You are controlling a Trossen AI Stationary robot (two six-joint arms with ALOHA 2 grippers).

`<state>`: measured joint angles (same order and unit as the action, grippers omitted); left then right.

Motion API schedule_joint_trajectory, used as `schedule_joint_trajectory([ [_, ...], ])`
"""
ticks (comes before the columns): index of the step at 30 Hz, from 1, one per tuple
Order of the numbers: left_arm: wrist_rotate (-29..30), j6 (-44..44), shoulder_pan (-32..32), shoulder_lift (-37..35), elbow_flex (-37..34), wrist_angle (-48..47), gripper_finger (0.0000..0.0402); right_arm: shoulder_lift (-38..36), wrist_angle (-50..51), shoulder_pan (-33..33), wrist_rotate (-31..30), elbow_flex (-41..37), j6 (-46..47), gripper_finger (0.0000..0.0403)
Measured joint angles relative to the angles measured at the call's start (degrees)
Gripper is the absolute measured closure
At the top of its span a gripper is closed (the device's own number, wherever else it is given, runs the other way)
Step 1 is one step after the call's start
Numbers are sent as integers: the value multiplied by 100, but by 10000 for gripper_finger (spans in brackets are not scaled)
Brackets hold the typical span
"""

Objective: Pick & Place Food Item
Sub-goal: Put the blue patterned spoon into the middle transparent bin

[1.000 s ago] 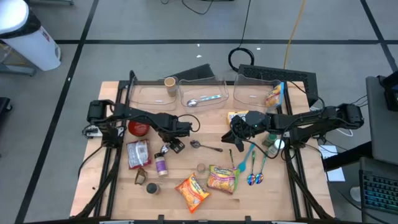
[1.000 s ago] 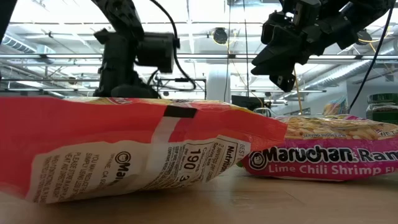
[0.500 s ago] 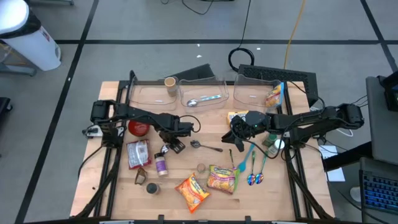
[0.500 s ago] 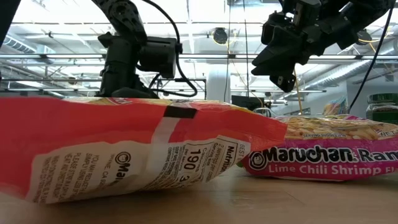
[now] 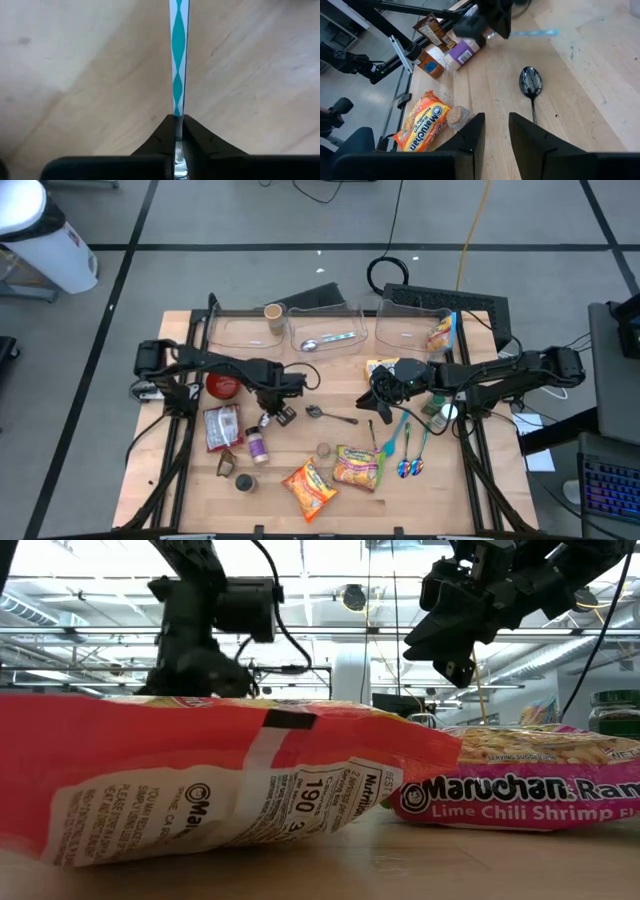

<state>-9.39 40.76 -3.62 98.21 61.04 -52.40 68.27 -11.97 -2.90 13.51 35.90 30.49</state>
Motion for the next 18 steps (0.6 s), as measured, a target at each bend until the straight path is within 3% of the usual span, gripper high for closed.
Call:
schedule_joint_trajectory([
  [11, 183, -433, 43, -1491, 16, -275, 394, 0, -22, 0, -8, 0, 1, 326],
  [18, -95, -452, 157, -2287, 23, 524, 395, 0, -130, 0, -1, 0, 27, 326],
])
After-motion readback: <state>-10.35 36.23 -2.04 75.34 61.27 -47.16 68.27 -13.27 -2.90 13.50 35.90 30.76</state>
